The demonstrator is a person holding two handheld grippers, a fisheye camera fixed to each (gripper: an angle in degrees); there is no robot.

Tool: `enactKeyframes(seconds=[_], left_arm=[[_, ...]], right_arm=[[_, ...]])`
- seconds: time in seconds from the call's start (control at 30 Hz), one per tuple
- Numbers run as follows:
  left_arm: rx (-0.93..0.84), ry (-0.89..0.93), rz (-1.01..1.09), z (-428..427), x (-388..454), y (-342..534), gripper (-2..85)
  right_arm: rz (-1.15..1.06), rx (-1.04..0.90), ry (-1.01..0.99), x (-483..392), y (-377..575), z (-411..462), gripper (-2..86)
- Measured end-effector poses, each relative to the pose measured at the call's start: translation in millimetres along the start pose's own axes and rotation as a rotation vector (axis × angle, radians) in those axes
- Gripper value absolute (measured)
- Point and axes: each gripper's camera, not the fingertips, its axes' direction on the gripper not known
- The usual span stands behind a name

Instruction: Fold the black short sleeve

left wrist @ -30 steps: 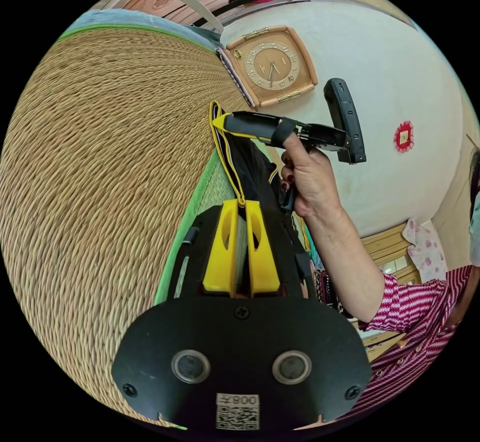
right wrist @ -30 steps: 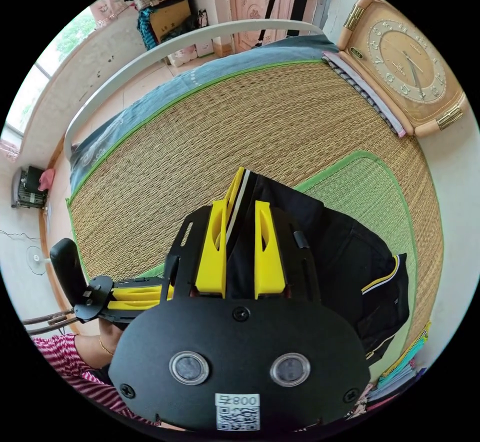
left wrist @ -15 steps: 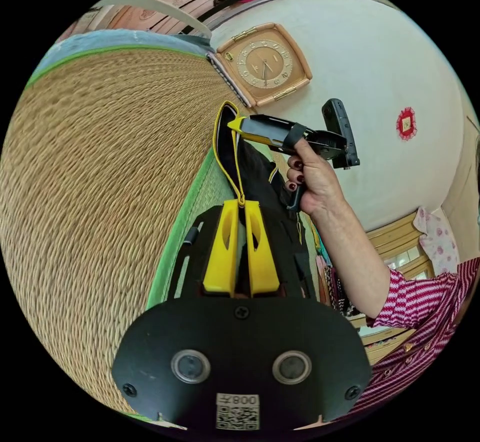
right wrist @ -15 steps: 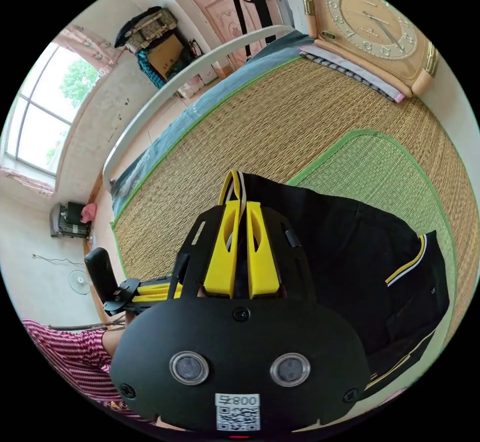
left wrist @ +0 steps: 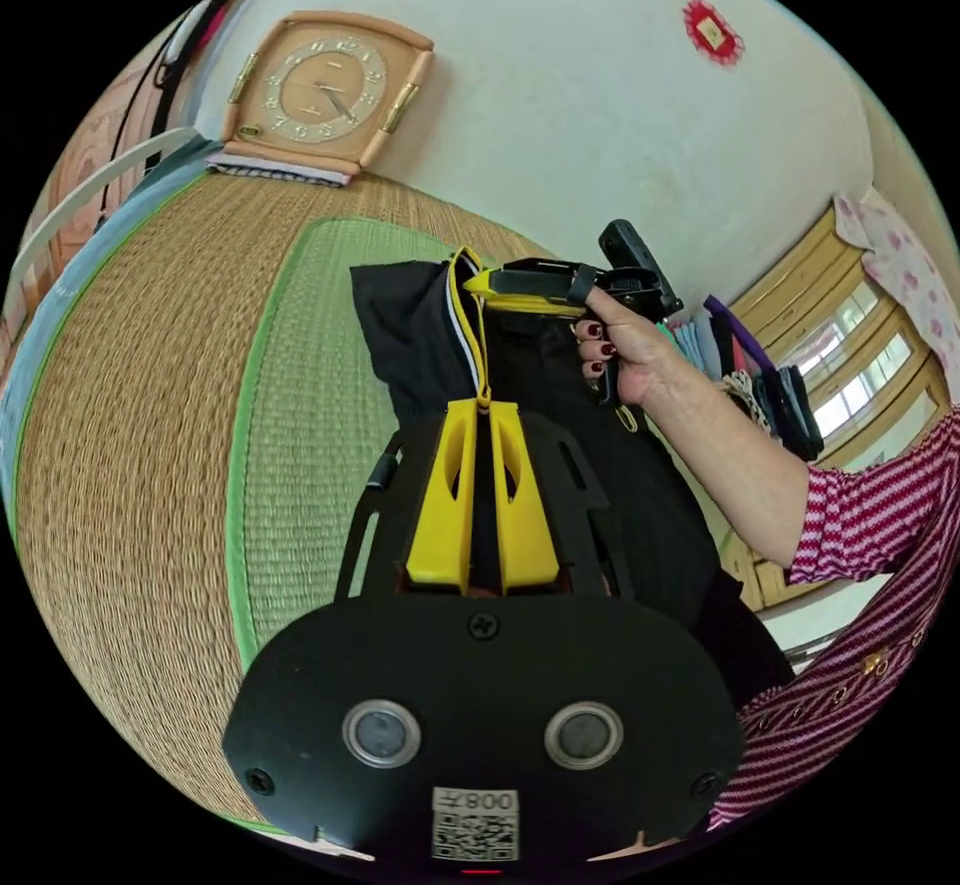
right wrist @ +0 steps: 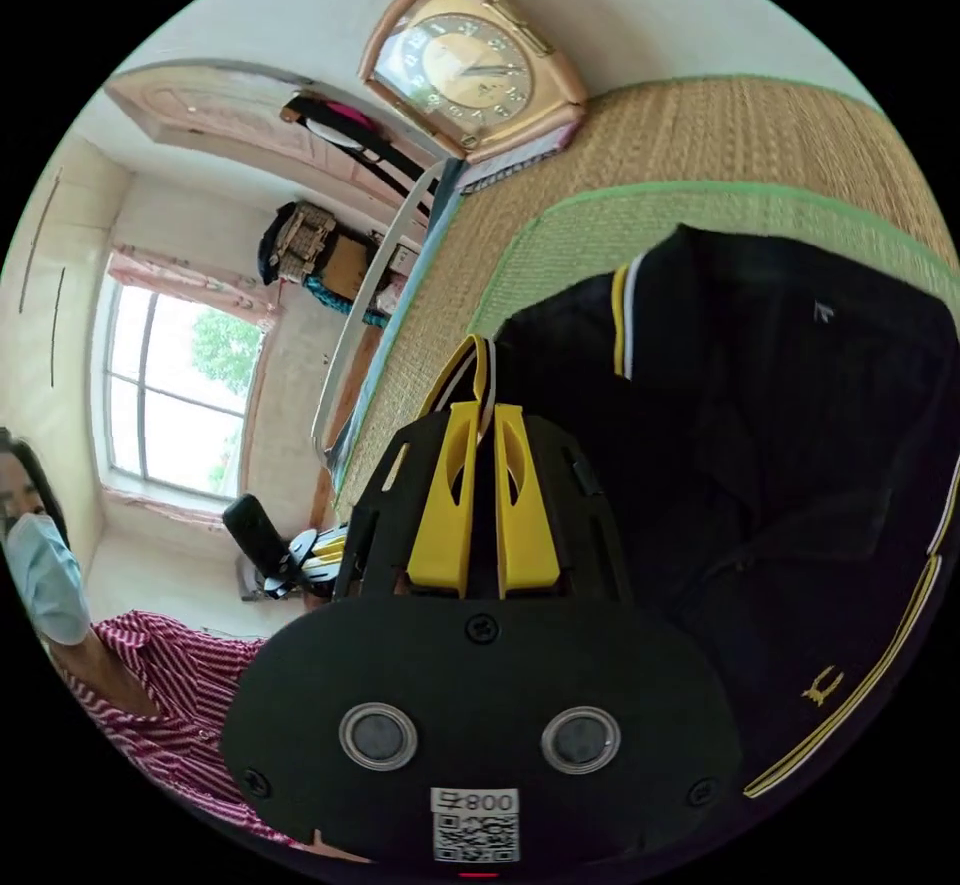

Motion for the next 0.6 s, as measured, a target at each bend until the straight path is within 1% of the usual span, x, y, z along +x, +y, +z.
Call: enactKeyframes(seconds=[0.13, 0.17, 0.3, 0.47, 0.53, 0.6], left_arm=[[-0.115, -0.005, 0.010, 29.2, 11.5, 3.6, 3.4], [-0.132, 0.001, 0.009, 33.3, 13.9, 5.0, 3.7], [-0.140, 0.024, 0.003, 36.5, 21.8, 7.7, 4.4], [-0.091, 0.050, 0.020, 26.8, 39.3, 7.2, 4.5], [-0.076, 0.030, 0.014, 26.3, 41.9, 5.2, 4.1], [-0.101, 0.005, -0.002, 34.2, 40.3, 2.0, 3.5]], right_arm=[[0.103, 0.009, 0.002, 81.6, 33.6, -24.8, 2.6], [0.114, 0.015, 0.008, 90.2, 37.9, -29.2, 2.5], [0.168, 0.063, 0.018, 138.8, 65.3, -61.1, 1.8], [0.122, 0.075, 0.026, 149.0, 84.4, -69.2, 0.5], [0.087, 0.064, 0.037, 146.4, 86.7, -60.4, 0.2], [0.064, 0.039, 0.054, 146.7, 85.0, -49.0, 0.1]])
